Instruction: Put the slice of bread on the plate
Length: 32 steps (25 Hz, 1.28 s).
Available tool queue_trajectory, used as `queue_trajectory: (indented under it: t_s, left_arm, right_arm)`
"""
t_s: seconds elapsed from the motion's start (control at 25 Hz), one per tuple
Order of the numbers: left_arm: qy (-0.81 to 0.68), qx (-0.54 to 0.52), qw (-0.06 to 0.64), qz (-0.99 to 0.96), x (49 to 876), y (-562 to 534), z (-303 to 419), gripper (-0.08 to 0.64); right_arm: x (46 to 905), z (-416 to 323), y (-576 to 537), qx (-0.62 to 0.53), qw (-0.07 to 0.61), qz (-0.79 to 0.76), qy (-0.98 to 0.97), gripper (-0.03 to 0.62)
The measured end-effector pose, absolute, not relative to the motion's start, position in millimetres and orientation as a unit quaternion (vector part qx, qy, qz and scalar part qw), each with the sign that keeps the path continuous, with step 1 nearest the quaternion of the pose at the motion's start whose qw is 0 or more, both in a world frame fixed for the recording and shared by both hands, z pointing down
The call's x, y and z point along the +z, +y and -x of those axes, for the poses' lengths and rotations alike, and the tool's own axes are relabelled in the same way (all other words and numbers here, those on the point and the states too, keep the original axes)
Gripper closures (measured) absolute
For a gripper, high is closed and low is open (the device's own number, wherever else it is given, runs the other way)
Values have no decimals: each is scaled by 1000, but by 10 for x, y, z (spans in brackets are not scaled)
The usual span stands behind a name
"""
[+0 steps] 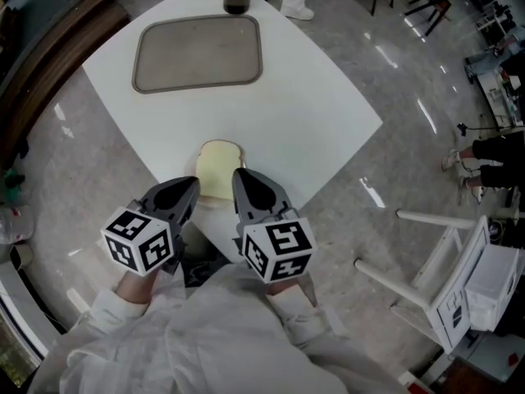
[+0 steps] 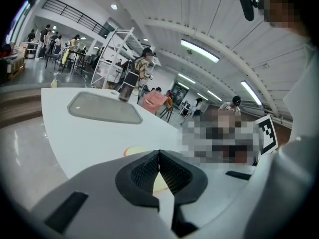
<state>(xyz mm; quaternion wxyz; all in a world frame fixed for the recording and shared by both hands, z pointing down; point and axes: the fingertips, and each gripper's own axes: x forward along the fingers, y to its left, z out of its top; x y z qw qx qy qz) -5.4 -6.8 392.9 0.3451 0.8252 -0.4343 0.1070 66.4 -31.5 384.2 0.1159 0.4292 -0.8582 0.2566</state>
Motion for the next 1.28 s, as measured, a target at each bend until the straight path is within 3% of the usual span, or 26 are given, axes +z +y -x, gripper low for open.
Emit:
queue_trajectory:
  t_s: [1.28]
  left_arm:
    - [-417, 109, 344, -834, 3857, -206, 218, 551]
  right_arm:
    - [3830, -715, -331, 267, 113, -475, -831, 578]
